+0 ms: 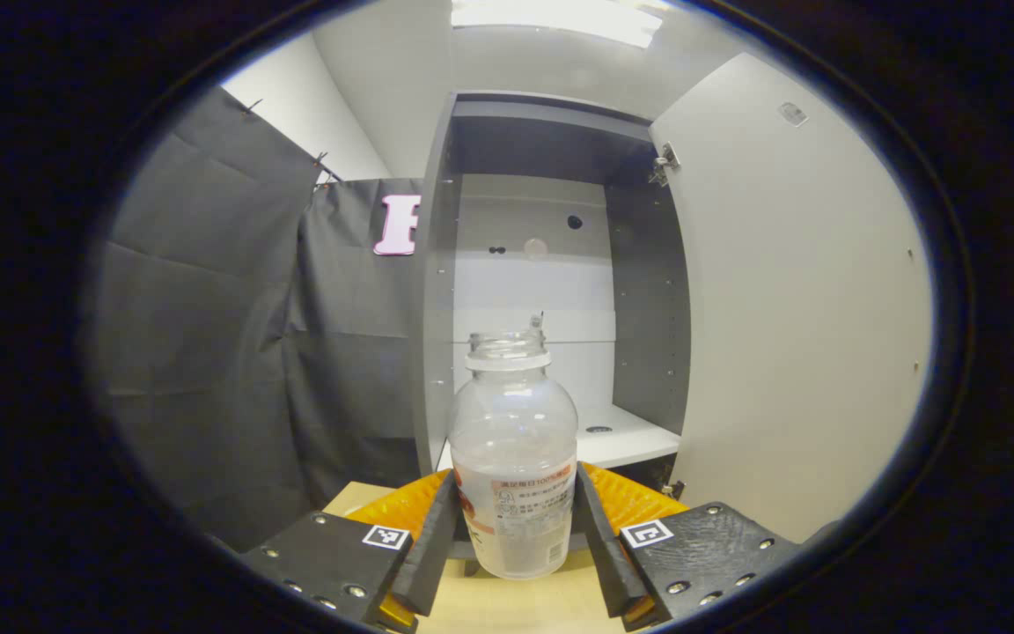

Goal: Open the cabinet door with the right hand, grasp the bottle in the cabinet with the left hand and place it on the coaster, then close the cabinet door with the right hand.

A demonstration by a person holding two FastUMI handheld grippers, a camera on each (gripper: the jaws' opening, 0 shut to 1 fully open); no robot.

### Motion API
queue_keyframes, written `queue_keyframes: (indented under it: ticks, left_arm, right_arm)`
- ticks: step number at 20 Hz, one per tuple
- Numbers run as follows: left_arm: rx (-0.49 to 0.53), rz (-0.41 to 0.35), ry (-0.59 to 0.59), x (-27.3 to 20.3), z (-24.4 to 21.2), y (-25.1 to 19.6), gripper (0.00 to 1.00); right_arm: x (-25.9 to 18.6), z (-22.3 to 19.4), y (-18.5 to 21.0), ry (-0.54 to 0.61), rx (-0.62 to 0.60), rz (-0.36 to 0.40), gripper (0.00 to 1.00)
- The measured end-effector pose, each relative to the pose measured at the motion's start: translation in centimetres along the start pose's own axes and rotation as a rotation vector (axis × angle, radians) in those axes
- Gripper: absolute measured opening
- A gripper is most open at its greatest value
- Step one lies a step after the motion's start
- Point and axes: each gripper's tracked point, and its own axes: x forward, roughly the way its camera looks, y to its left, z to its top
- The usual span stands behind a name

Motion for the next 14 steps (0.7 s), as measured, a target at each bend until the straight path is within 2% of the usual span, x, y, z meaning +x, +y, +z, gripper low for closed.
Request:
queue_keyframes:
  ticks: [3,4,5,7,8,11,12,13,14]
  left_arm:
    - [-0.001,0.019,-0.001,-2.1,-1.4,0.5,0.72]
    - [0.005,0.023,-0.001,-3.0,-1.9,0.6,0.75]
    - [0.008,0.027,0.000,-3.9,-2.5,0.7,0.72]
    - [0.003,0.031,0.003,-5.3,-3.7,0.8,0.72]
    - [-0.002,0.032,0.005,-5.9,-4.5,0.8,0.79]
    - [0.006,0.037,0.018,-7.8,-7.4,1.1,0.79]
    - [0.014,0.036,0.021,-8.4,-8.4,1.1,0.72]
    - [0.022,0.037,0.028,-8.9,-9.6,1.1,0.79]
    - [0.029,0.040,0.041,-9.5,-10.9,1.3,0.79]
  right_arm:
    - [-0.8,-0.4,0.1,0.000,0.000,0.014,0.96]
    - [-1.0,-0.6,0.2,0.000,0.002,0.019,0.96]
    - [-1.1,-0.7,0.2,0.001,0.004,0.021,0.96]
    - [-1.4,-1.0,0.2,0.002,0.005,0.025,0.96]
    - [-1.4,-1.2,0.3,0.002,0.004,0.028,0.96]
    - [-1.6,-1.5,0.6,0.004,0.006,0.037,0.96]
    - [-1.6,-1.7,0.6,0.009,0.007,0.039,0.96]
    - [-1.6,-1.9,0.7,0.013,0.011,0.039,0.96]
    - [-1.6,-2.2,0.8,0.018,0.017,0.043,0.96]
